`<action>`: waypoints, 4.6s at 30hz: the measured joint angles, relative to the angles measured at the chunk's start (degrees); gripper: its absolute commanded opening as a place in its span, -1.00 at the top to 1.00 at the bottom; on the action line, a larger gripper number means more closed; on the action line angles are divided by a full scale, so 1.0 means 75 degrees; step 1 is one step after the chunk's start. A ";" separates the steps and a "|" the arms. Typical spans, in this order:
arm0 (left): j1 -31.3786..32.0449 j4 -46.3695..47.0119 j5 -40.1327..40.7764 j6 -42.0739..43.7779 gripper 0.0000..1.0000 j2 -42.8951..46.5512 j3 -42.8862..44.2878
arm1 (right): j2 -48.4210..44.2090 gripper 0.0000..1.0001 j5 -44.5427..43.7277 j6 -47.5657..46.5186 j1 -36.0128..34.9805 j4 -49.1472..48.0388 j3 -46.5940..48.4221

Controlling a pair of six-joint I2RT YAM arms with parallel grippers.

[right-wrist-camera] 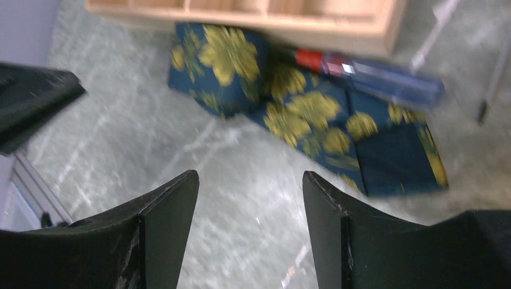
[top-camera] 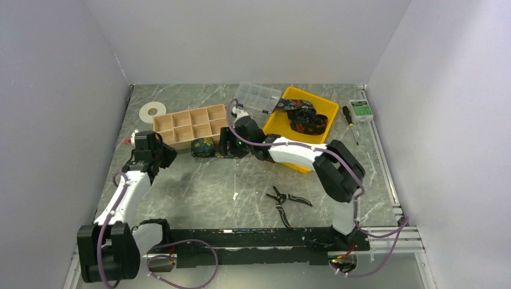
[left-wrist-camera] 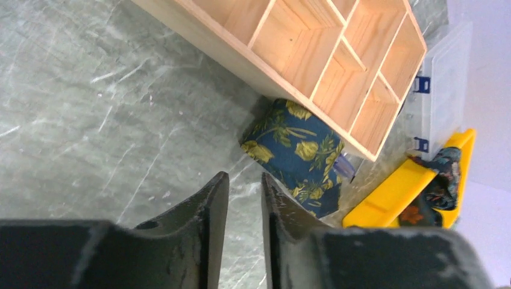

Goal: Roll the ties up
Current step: Roll the tie at the center of the board.

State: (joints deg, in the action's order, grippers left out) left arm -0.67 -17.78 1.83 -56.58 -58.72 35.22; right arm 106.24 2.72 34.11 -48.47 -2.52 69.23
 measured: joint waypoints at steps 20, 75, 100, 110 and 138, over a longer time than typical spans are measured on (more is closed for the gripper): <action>-0.1332 0.1524 -0.3780 0.1448 -0.17 -0.2124 0.0656 | 0.3037 -0.25 0.1233 0.0749 0.0379 0.0405 0.3593; -0.1335 0.0994 -0.2506 0.1434 -0.87 0.0527 -0.0673 | -0.0460 -0.39 -0.0128 -0.0565 0.0423 -0.0458 -0.0848; -0.1387 0.0507 -0.3229 0.2538 -0.84 -0.0527 0.0475 | 0.0178 -0.95 0.1107 -0.0224 0.0539 -0.1058 0.0041; -0.1387 0.1469 -0.3212 0.3048 -0.65 -0.0294 0.0096 | 0.0702 -0.74 0.1504 -0.0134 0.0493 -0.1265 0.0554; -0.0947 0.1326 -0.4007 0.4497 -0.57 -0.3048 0.0679 | 0.2600 -0.04 0.1201 0.0632 0.0157 -0.0321 0.2276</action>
State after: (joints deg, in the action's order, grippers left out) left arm -7.77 -7.84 -28.23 -22.85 -81.58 40.32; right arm 125.73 11.73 38.85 -47.29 -4.93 86.30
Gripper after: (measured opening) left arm 0.789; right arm 0.544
